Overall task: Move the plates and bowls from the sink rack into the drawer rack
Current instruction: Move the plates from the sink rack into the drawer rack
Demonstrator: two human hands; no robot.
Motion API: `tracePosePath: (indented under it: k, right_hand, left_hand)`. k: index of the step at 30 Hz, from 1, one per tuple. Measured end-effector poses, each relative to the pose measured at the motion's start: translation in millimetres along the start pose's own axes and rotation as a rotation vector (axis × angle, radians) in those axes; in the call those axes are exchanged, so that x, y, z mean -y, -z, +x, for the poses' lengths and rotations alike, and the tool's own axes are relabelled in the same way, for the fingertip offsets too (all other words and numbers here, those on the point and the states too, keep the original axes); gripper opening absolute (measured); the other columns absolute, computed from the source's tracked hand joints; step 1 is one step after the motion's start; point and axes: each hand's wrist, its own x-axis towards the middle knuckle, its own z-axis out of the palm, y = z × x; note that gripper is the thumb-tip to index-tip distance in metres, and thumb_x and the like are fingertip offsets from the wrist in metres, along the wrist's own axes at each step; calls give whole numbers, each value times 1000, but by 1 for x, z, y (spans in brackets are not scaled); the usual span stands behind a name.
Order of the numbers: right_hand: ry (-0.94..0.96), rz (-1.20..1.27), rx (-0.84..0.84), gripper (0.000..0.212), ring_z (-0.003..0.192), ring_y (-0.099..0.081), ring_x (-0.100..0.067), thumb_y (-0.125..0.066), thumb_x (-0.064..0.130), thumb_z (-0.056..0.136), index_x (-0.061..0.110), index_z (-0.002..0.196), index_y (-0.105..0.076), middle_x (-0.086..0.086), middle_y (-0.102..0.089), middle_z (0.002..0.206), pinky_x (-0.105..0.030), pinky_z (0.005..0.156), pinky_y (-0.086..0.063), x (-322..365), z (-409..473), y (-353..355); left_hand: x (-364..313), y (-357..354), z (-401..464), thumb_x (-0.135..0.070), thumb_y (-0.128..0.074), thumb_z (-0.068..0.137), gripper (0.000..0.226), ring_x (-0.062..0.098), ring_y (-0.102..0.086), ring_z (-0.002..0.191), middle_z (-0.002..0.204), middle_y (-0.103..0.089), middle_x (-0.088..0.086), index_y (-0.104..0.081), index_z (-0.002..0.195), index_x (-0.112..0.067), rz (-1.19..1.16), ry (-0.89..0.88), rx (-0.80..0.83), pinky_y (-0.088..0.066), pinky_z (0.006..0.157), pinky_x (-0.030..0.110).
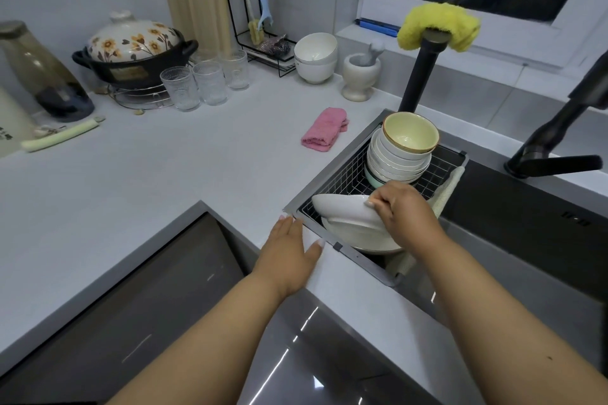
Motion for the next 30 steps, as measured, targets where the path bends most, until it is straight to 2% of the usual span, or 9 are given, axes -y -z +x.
tracePosePath:
  k: [2,4,9,12,16,19,23,27,30]
  right_hand:
    - [11,13,-10,16,79,-50,-20,-61,15,91,6,77,-64,1,-55,79,-26,69,-32,11,1,10]
    - [46,7,-16,17,77,-49,-19,-61,15,91,7,76,-64,1,-54,78,-27,67,-33,23,1,20]
    - [265,-28,-37,19,69,-45,-18,-60,17,87,6,72,-64,4,-49,72,-19,59,-24,58,-2,34]
    - [391,-72,-21,27,66,-42,-14,-54,28,86,9,70,-65,3,-51,68,-18,65,-26,75,-3,42]
    - [438,21,-27,32,70,-45,-8,-52,38,86,13,76,-70,4,-58,71,-10,68,-33,104,-3,51]
    - [275,173,-132,24,86,-46,-3,-55,36,91,17,90,-70,8,-59,85,-6,78,-31,127,-2,52]
    - [43,142,-194,41,111,-46,-21,-51,45,92,16,118,-62,-1,-55,110,-25,91,-31,153,4,34]
    - [-77,294,-93,49,119,-44,-26,-50,44,92,15,130,-51,-9,-50,124,-38,105,-33,199,-4,4]
    - [-168,538,84,50,115,-51,-20,-50,46,92,20,134,-45,-6,-50,128,-40,102,-41,242,-21,-21]
  left_hand:
    - [-13,14,-1,-46,-38,98,52,18,-41,129,140,-47,1,-40,139,-14,-247,54,-132,-34,103,27]
    - [-32,31,-2,-45,-38,98,37,10,-54,92,105,-54,-8,-48,119,-17,-531,208,-164,-46,77,25]
    - [-62,59,-1,-43,-52,94,45,44,-62,99,114,-53,20,-45,117,-5,-1758,621,171,-55,80,56]
    - [-64,74,-9,-9,-43,87,30,51,-59,102,110,-54,27,-45,114,5,-1863,614,155,-55,77,56]
    - [-54,91,-32,9,-26,69,48,47,-66,93,103,-65,30,-53,109,8,-1855,520,54,-53,85,56]
    - [-39,102,-53,8,-29,81,38,40,-67,88,102,-66,21,-53,107,-2,-1802,487,-115,-58,69,51]
    - [-6,114,-92,-2,-34,93,22,34,-66,87,99,-65,16,-54,101,-8,-1786,465,-284,-59,59,49]
    - [32,122,-145,-16,-35,101,19,33,-67,90,101,-67,14,-53,106,-10,-1793,454,-448,-58,64,49]
    - [62,128,-190,-23,-34,103,23,30,-67,86,97,-67,12,-54,99,-13,-1816,470,-578,-56,63,46]
